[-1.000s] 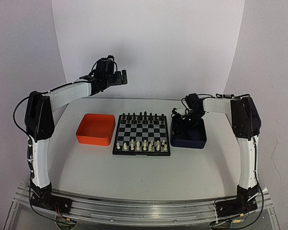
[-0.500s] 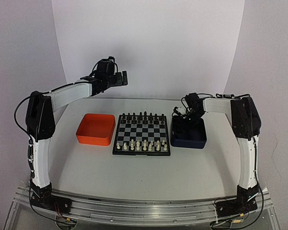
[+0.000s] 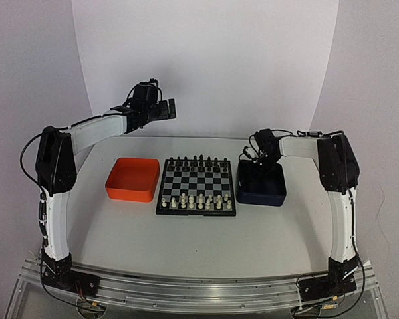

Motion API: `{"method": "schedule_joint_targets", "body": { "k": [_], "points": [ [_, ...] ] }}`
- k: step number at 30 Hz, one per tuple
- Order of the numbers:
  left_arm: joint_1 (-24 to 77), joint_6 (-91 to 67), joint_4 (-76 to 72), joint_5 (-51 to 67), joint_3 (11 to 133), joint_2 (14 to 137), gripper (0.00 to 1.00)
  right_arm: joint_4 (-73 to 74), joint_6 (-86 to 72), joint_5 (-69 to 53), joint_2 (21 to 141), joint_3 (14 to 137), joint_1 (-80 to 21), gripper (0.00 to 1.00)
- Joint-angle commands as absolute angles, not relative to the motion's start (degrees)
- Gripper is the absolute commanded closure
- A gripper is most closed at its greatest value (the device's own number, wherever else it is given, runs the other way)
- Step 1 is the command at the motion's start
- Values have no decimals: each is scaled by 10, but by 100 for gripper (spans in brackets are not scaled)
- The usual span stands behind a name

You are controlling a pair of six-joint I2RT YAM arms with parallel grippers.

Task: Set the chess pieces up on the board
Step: Pick up the chess piece from the storage box.

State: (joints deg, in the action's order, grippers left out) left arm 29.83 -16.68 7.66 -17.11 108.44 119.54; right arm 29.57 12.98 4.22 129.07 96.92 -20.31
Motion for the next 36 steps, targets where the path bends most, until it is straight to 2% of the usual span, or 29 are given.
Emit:
{"method": "schedule_joint_targets", "body": {
  "k": [1, 6, 12, 21, 28, 36],
  "points": [
    [292, -175, 78, -158, 1109, 1197, 0, 288, 105, 99, 1309, 989, -214, 32],
    [289, -176, 77, -149, 1104, 1196, 0, 288, 90, 129, 1307, 987, -223, 33],
    [286, -180, 71, -137, 1095, 1192, 0, 287, 56, 147, 1307, 981, -228, 42],
    [281, -191, 72, -122, 1092, 1192, 0, 299, -68, 181, 1290, 970, -227, 45],
    [279, -197, 70, -114, 1082, 1189, 0, 315, -82, 190, 1288, 968, -227, 55],
    [277, -200, 64, -108, 1069, 1180, 0, 359, -108, 197, 1285, 972, -228, 55]
  ]
}}
